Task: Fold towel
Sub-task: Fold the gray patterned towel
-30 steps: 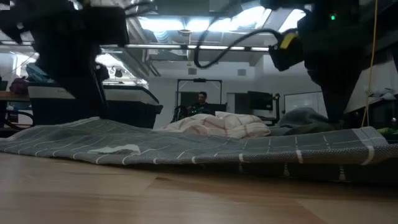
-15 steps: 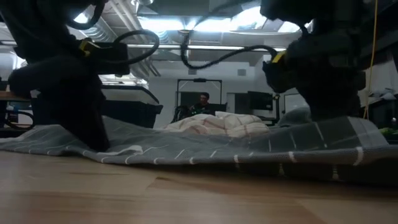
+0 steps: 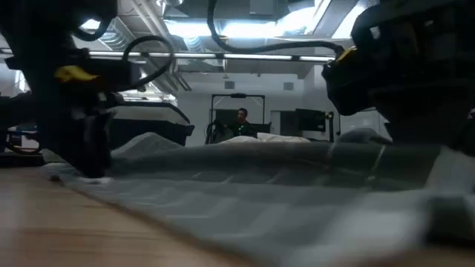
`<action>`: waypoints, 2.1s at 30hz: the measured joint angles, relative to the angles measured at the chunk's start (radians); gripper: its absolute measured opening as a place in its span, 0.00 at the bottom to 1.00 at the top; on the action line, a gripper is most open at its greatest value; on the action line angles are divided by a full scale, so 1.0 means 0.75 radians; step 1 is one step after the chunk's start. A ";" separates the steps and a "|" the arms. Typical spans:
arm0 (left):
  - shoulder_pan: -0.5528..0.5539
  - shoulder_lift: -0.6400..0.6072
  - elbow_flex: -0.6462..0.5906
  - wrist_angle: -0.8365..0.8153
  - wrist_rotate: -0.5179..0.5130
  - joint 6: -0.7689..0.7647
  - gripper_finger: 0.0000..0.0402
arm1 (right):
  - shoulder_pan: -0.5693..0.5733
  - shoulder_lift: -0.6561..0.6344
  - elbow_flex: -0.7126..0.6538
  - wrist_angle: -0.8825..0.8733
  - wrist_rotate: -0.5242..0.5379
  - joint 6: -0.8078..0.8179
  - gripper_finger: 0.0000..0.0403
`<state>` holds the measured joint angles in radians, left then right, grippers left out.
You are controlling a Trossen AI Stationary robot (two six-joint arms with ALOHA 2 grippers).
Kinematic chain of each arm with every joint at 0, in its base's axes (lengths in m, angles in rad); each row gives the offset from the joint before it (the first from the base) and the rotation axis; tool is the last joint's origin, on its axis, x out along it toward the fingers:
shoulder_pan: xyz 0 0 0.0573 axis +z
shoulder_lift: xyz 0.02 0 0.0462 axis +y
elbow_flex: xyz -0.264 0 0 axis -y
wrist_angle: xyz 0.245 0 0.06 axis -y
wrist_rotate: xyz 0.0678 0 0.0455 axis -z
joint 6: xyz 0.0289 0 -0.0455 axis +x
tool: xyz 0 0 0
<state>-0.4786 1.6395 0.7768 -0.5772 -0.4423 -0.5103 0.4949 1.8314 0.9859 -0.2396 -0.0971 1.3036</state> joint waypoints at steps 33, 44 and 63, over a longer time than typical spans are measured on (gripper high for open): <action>-0.034 -0.232 0.049 0.158 0.030 0.014 0.29 | 0.198 -0.195 -0.001 -0.007 0.262 0.082 0.13; -0.033 -0.232 0.049 0.158 0.027 -0.017 0.29 | 0.266 -0.193 -0.002 -0.193 0.375 0.016 0.13; -0.033 -0.233 0.049 0.159 0.026 -0.076 0.29 | 0.265 -0.193 -0.002 -0.082 0.363 -0.644 0.13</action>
<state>-0.5034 1.4648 0.8139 -0.4583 -0.4225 -0.5670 0.6938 1.6863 0.9848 -0.3014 0.1754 0.8204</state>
